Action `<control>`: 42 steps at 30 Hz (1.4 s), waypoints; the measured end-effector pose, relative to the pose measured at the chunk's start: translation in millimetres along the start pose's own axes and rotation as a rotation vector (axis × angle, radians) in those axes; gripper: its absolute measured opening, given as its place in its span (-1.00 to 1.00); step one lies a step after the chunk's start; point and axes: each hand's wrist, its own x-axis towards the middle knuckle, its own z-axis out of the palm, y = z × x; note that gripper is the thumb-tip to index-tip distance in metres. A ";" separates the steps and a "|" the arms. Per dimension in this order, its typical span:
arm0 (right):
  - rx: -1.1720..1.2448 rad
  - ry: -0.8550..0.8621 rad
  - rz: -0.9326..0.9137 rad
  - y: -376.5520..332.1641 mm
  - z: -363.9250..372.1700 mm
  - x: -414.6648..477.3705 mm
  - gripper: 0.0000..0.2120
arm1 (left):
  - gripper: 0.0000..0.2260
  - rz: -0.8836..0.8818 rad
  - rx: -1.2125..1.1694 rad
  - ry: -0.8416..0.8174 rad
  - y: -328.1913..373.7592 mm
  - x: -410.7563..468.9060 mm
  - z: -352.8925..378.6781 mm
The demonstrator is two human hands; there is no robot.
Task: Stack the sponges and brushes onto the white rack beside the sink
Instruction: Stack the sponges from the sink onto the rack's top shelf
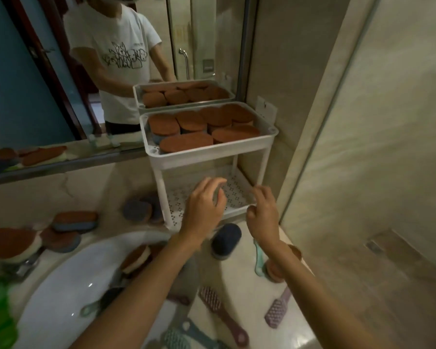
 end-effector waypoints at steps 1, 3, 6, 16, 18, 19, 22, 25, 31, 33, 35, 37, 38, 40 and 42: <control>-0.014 -0.074 0.124 14.6 4.0 -15.0 -0.61 | -0.75 -0.108 0.004 -0.099 -4.8 -12.3 10.7; -0.115 -0.225 0.324 43.5 9.2 -41.5 -0.59 | -0.72 -0.325 0.085 -0.326 -23.7 -33.7 36.7; -0.385 -0.480 0.456 74.8 9.1 -68.6 -0.53 | -0.61 -0.477 0.202 -0.644 -51.9 -56.8 69.1; -0.438 -0.559 0.641 123.8 1.6 -87.1 -0.59 | -0.38 -0.515 0.525 -0.896 -75.2 -74.5 127.3; -0.445 -0.528 0.653 123.8 5.4 -84.4 -0.65 | -0.34 -0.519 0.567 -0.905 -75.5 -69.9 130.6; -0.444 -0.519 0.666 122.9 7.7 -83.0 -0.66 | -0.34 -0.535 0.575 -0.910 -75.2 -68.4 131.4; -0.424 -0.429 0.727 118.5 10.6 -81.2 -0.67 | -0.33 -0.627 0.505 -0.847 -79.1 -68.3 131.0; -0.394 -0.262 0.558 110.8 6.2 -84.4 -0.53 | -0.52 -0.881 0.105 -0.646 -76.0 -64.1 117.9; -0.140 -0.089 0.153 69.0 2.2 -75.9 -0.36 | -0.84 -1.204 -1.087 -0.275 -46.9 -62.9 72.5; -0.080 -0.045 0.082 49.5 3.4 -66.2 -0.39 | -0.82 -1.108 -1.103 -0.306 -30.7 -58.5 58.2; -0.038 0.006 0.028 31.3 2.3 -54.9 -0.44 | -0.80 -1.000 -0.984 -0.330 -11.5 -47.0 43.0; 0.007 0.075 0.012 15.6 -2.4 -41.7 -0.52 | -0.70 -0.883 -0.829 -0.269 2.7 -32.2 26.7; 0.026 0.105 0.007 7.7 -6.3 -35.1 -0.54 | -0.67 -0.834 -0.787 -0.229 10.3 -24.3 16.6; 0.054 0.151 -0.014 -8.6 -14.5 -21.6 -0.54 | -0.66 -0.734 -0.752 -0.170 20.5 -8.6 -2.6; 0.072 0.184 -0.034 -26.1 -20.9 -8.3 -0.52 | -0.66 -0.667 -0.724 -0.116 29.2 8.0 -22.5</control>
